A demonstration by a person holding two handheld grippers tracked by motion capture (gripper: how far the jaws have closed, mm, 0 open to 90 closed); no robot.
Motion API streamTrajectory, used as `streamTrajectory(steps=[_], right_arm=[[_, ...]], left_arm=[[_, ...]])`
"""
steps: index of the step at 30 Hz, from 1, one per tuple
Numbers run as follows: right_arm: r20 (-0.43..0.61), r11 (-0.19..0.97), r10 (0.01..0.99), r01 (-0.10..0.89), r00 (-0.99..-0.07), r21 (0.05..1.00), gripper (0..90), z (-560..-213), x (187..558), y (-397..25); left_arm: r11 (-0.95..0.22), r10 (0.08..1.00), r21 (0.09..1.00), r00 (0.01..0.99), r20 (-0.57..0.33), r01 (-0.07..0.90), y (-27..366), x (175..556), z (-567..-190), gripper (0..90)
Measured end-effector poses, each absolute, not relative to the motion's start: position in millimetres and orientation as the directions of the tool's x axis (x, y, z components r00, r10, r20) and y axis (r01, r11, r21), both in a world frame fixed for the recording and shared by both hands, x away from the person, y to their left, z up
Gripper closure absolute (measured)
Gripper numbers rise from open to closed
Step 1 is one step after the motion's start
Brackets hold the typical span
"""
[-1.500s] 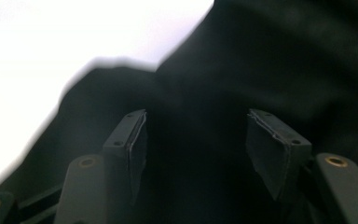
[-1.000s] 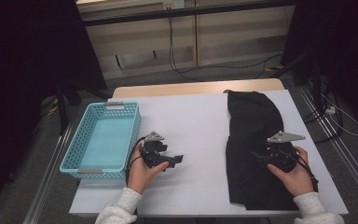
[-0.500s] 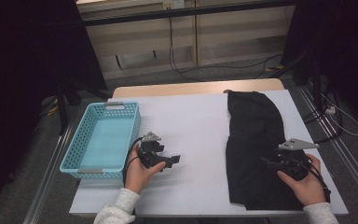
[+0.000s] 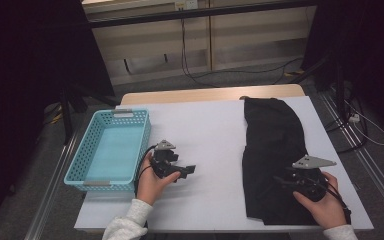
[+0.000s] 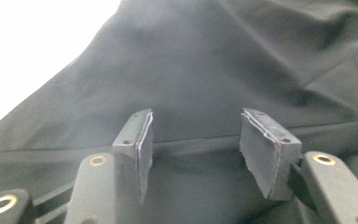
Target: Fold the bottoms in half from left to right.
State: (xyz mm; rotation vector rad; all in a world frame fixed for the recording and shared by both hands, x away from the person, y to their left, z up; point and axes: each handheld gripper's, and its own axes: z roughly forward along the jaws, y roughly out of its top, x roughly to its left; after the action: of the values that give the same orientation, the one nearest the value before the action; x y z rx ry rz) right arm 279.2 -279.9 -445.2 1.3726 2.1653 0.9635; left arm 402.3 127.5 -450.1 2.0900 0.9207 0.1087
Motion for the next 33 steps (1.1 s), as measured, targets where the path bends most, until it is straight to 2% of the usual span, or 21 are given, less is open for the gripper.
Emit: streamTrajectory(steps=[4, 6, 9, 11, 33], right_arm=[[0.022, 0.33, 0.878, 0.637, -0.479, 0.697, 57.8, -452, 280, -273], [0.025, 0.343, 0.867, 0.632, -0.498, 0.695, 71.5, -451, 279, -273], [0.026, 0.362, 0.854, 0.63, -0.52, 0.687, 84.8, -450, 278, -272], [0.031, 0.365, 0.85, 0.631, -0.526, 0.684, 88.0, -449, 277, -274], [0.12, 0.221, 0.895, 0.662, -0.429, 0.716, 89.8, -440, 243, -332]], left_arm=[[-0.383, 0.645, 0.723, 0.727, -0.236, 0.575, 129, 402, -449, 13.4], [-0.378, 0.649, 0.725, 0.724, -0.236, 0.575, 129, 403, -449, 13.4], [-0.38, 0.648, 0.724, 0.724, -0.236, 0.576, 128, 403, -449, 13.6], [-0.382, 0.644, 0.722, 0.727, -0.239, 0.576, 127, 403, -449, 13.6], [-0.37, 0.643, 0.725, 0.723, -0.251, 0.58, 127, 404, -449, 13.7]])
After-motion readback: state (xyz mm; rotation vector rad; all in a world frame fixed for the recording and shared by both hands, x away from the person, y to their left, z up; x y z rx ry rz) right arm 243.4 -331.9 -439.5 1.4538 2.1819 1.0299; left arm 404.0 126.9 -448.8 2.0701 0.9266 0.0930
